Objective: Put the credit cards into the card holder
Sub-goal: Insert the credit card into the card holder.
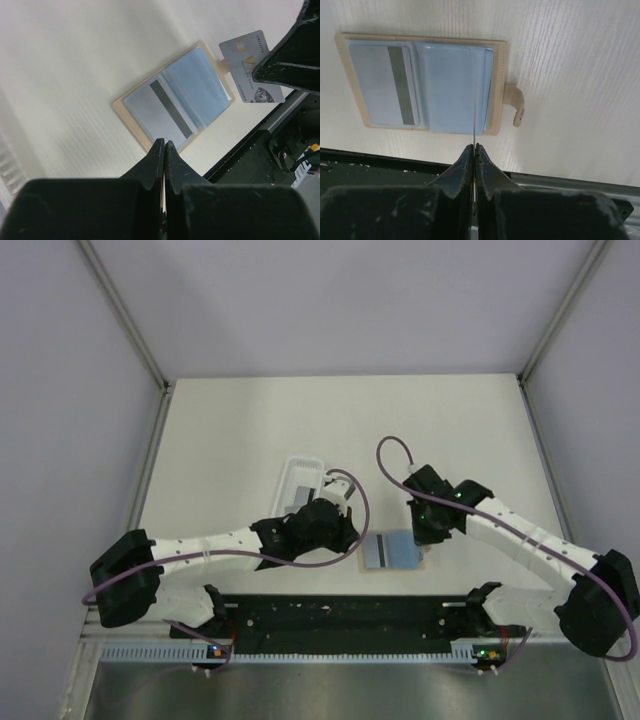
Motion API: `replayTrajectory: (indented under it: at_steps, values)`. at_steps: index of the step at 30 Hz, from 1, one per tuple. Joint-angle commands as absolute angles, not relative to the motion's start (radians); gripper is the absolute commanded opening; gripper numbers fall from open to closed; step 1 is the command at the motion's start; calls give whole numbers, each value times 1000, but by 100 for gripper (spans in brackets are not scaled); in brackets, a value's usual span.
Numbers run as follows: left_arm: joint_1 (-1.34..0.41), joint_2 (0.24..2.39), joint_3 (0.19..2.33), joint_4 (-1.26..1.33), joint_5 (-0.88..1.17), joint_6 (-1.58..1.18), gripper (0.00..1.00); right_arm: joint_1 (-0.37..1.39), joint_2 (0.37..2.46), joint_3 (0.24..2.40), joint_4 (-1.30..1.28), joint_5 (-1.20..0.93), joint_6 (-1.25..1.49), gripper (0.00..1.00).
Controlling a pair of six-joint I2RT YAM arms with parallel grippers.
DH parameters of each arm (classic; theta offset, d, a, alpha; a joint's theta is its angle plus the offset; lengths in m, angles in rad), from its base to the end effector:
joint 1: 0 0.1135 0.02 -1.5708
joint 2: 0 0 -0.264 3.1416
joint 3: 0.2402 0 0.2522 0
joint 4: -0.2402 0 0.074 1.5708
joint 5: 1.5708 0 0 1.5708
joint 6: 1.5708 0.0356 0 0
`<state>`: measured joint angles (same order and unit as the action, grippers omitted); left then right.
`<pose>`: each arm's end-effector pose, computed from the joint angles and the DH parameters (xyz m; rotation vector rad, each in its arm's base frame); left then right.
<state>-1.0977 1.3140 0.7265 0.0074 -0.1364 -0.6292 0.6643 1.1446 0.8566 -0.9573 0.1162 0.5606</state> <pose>0.1326 -0.2484 0.2231 0.4453 2.2270 -0.8313 0.1582 0.1187 0.2382 -0.1187 2.8039 0.1313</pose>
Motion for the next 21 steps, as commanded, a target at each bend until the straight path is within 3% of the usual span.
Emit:
replayTrajectory:
  at_steps: [1, 21]
  values:
    - [-1103, 1308, 744, 64, -153, -640, 0, 657, 1204, 831, -899, 144, 572, 0]
    - [-1104, 1299, 715, 66, -161, -657, 0, 670, 1241, 698, -710, 219, 637, 6]
